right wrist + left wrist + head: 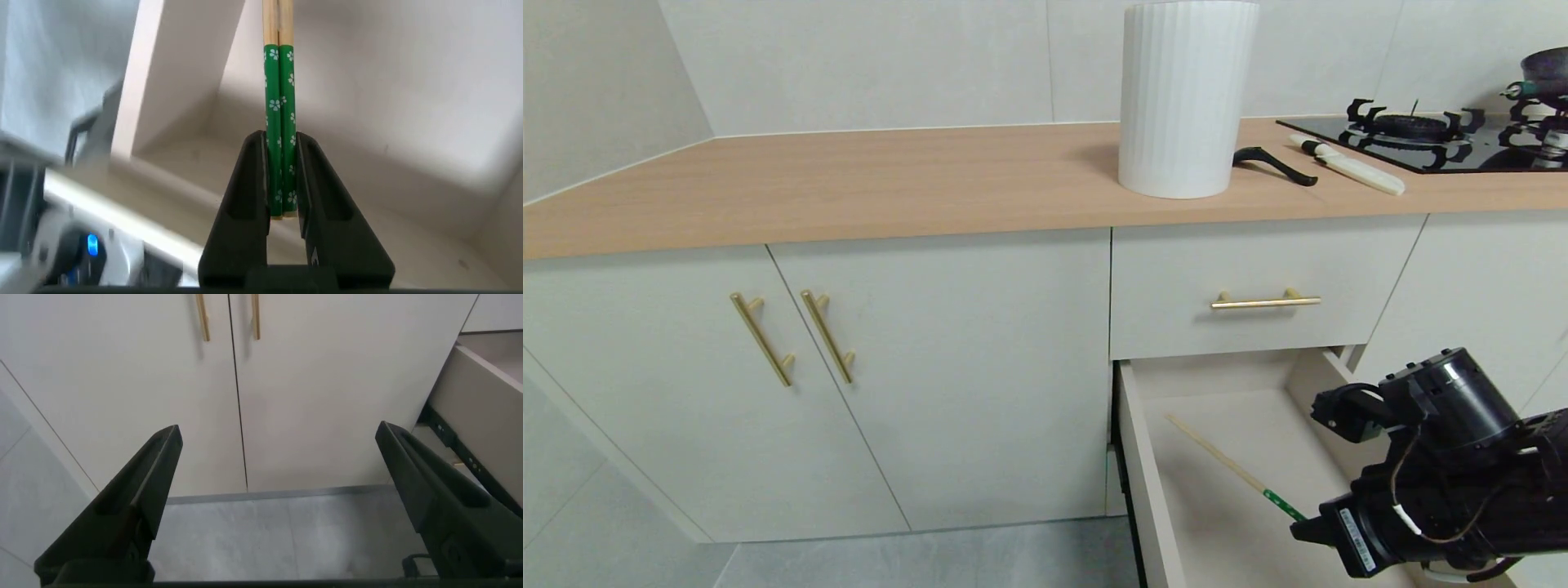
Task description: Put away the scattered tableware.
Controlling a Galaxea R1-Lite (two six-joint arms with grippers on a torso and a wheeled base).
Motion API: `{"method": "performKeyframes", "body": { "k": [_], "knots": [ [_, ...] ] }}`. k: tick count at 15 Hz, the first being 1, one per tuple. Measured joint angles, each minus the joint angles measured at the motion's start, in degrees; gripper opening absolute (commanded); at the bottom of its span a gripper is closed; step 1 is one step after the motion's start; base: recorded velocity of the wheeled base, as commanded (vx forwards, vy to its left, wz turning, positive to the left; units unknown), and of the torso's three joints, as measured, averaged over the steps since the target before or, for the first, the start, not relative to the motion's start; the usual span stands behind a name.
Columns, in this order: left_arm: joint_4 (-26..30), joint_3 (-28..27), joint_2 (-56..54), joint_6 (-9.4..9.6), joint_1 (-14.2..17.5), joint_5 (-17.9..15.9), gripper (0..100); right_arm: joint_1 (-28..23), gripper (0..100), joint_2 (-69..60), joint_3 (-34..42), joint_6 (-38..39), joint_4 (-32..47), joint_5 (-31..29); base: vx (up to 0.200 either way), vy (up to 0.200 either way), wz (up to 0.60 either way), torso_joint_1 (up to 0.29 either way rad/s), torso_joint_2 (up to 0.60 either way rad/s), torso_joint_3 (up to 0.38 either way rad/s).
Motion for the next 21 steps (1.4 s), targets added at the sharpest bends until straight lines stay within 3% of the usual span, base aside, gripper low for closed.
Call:
{"method": "performKeyframes", "body": {
  "k": [7,10,15,21],
  "knots": [
    [0.0,0.0,0.0,0.0,0.0,0.0,100,0.9,0,13.9,-4.2,13.5,-5.7,-7.6,0.0,0.0,0.0,0.0,0.0,0.0],
    [0.0,0.0,0.0,0.0,0.0,0.0,100,1.0,0,21.0,-5.7,14.4,-9.0,-8.9,0.0,0.0,0.0,0.0,0.0,0.0],
    [0.0,0.0,0.0,0.0,0.0,0.0,100,1.1,0,33.6,-5.8,14.4,-22.8,-13.6,0.0,0.0,0.0,0.0,0.0,0.0],
    [0.0,0.0,0.0,0.0,0.0,0.0,100,1.1,0,39.9,-6.0,14.2,-25.5,-16.7,0.0,0.0,0.0,0.0,0.0,0.0]
  ]
}}
